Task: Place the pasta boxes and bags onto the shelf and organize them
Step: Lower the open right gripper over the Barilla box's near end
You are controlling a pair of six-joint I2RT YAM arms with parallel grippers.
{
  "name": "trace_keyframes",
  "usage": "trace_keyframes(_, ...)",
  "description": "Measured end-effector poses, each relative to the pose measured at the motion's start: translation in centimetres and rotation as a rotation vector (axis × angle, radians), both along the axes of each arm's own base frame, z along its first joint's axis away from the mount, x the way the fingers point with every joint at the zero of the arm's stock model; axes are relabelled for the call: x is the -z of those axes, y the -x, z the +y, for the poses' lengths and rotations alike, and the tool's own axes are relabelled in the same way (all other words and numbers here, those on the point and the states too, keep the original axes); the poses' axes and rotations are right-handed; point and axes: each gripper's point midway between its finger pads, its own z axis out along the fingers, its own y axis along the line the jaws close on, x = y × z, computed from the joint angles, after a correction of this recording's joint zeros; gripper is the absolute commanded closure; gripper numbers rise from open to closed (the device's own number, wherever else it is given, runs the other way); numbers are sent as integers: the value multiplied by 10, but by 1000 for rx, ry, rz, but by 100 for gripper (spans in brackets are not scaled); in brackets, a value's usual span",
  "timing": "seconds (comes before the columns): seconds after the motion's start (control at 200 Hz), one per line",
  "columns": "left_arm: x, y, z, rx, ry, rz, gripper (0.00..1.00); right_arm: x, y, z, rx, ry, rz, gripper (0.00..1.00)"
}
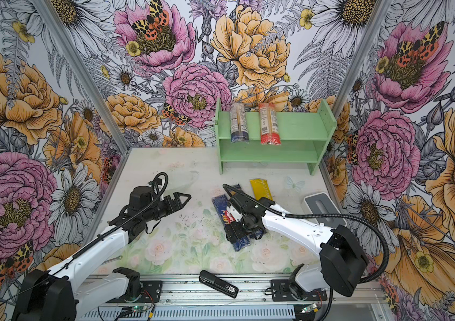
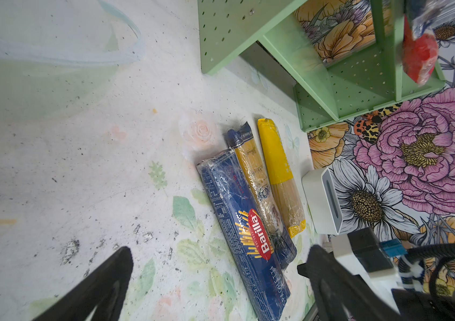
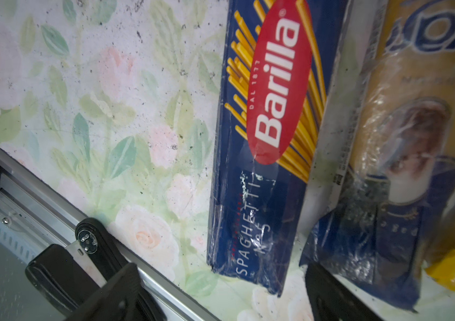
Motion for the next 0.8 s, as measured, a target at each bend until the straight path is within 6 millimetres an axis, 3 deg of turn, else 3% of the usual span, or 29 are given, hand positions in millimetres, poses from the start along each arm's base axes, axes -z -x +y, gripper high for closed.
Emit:
trace_keyframes(0.305,3,2,0,2,-7,11,1,25,-6,-4,46,65,-7,5)
trace_keyframes(0.801,4,2,1,4,-11,16,1,43,-14,1,79,81,-83,6)
